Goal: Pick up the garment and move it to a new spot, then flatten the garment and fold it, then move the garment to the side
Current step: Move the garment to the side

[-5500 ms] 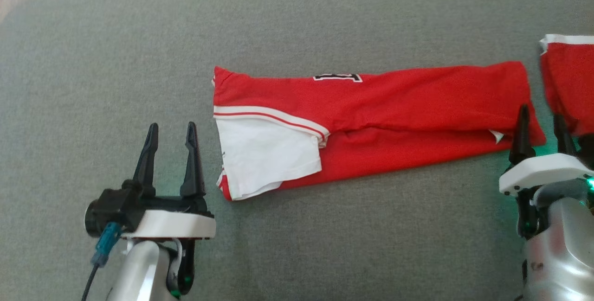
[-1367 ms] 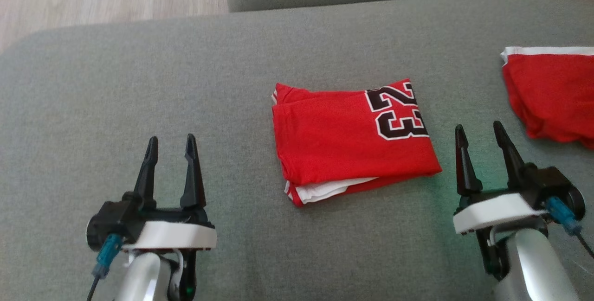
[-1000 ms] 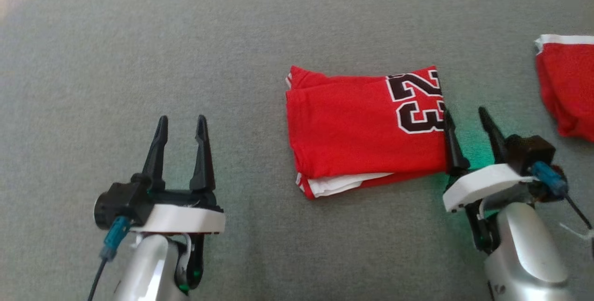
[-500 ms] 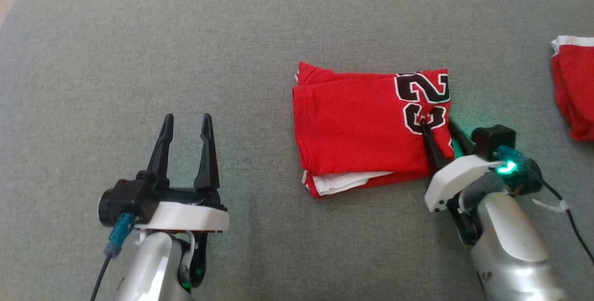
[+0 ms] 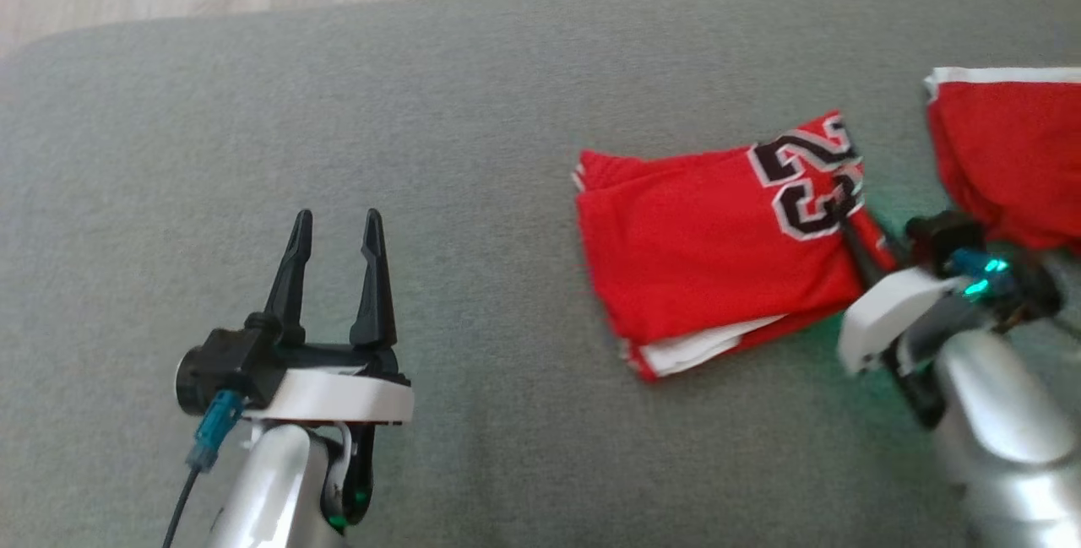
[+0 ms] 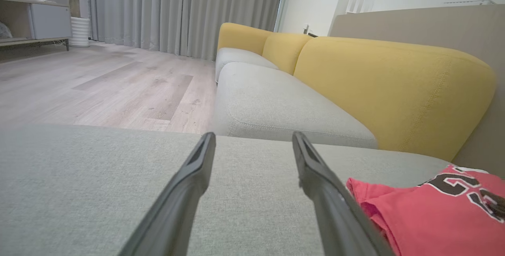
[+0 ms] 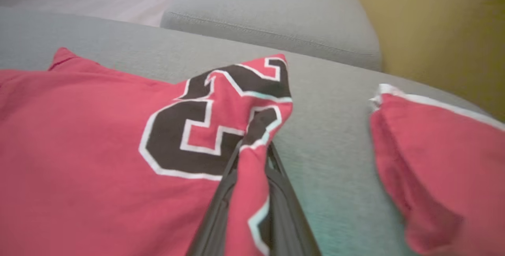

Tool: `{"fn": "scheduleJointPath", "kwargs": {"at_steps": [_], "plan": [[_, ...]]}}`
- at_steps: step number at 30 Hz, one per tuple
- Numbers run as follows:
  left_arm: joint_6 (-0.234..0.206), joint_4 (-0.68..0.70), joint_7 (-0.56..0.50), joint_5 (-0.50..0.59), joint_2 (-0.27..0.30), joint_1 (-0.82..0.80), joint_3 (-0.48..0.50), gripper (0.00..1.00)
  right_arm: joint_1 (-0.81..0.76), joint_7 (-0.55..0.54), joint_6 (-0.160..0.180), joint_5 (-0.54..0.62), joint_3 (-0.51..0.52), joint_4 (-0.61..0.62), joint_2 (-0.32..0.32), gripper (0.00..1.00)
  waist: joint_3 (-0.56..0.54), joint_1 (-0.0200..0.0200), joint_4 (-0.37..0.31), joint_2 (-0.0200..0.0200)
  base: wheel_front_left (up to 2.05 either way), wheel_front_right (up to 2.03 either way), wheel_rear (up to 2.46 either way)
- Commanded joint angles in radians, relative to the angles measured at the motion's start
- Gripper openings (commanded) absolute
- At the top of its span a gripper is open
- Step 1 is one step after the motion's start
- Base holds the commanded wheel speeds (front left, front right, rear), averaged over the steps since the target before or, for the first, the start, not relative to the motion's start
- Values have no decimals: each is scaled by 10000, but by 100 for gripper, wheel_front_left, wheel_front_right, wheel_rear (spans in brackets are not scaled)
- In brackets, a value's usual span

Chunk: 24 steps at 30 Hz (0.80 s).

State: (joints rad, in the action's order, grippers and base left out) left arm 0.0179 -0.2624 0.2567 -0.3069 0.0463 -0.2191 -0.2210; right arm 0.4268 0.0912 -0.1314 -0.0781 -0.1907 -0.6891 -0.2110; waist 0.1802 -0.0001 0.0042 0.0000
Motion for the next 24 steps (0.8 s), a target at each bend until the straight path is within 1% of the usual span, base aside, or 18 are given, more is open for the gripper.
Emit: {"fn": "scheduleJointPath", "kwargs": {"at_steps": [1, 4, 8, 13, 16, 17, 20, 23, 24], "plan": [[0, 343, 51, 99, 39, -220, 347, 100, 486, -60, 7, 123, -223, 552, -354, 0, -19, 1, -145, 0, 0, 0, 0], [15, 381, 51, 129, 39, -253, 357, 100, 614, -395, 7, 183, -215, 1134, -1102, 0, 70, 1, -311, 0, 0, 0, 0], [27, 409, 51, 165, 39, -323, 343, 100, 790, -867, 7, 174, 38, 1795, -2105, 0, 298, 1, -452, 0, 0, 0, 0], [48, 407, 51, 203, 39, -527, 260, 100, 1109, -1342, 7, 139, 593, 2197, -3207, 0, 741, 1, -506, 0, 0, 0, 0], [79, 383, 51, 244, 39, -699, 228, 100, 1327, -1609, 7, 373, 1063, 2082, -3812, 0, 1028, 1, -482, 0, 0, 0, 0], [79, 383, 51, 244, 39, -699, 228, 100, 1327, -1609, 7, 373, 1063, 2082, -3812, 0, 1028, 1, -482, 0, 0, 0, 0], [103, 362, 51, 275, 39, -854, 217, 100, 1541, -1702, 7, 516, 1530, 1647, -4309, 0, 1269, 1, -435, 0, 0, 0, 0], [125, 344, 51, 294, 39, -979, 199, 100, 1726, -1752, 7, 803, 1990, 1152, -4531, 0, 1461, 1, -383, 0, 0, 0, 0], [130, 334, 51, 296, 39, -1040, 183, 100, 1811, -1750, 7, 979, 2307, 848, -4527, 0, 1556, 1, -357, 0, 0, 0, 0]]}}
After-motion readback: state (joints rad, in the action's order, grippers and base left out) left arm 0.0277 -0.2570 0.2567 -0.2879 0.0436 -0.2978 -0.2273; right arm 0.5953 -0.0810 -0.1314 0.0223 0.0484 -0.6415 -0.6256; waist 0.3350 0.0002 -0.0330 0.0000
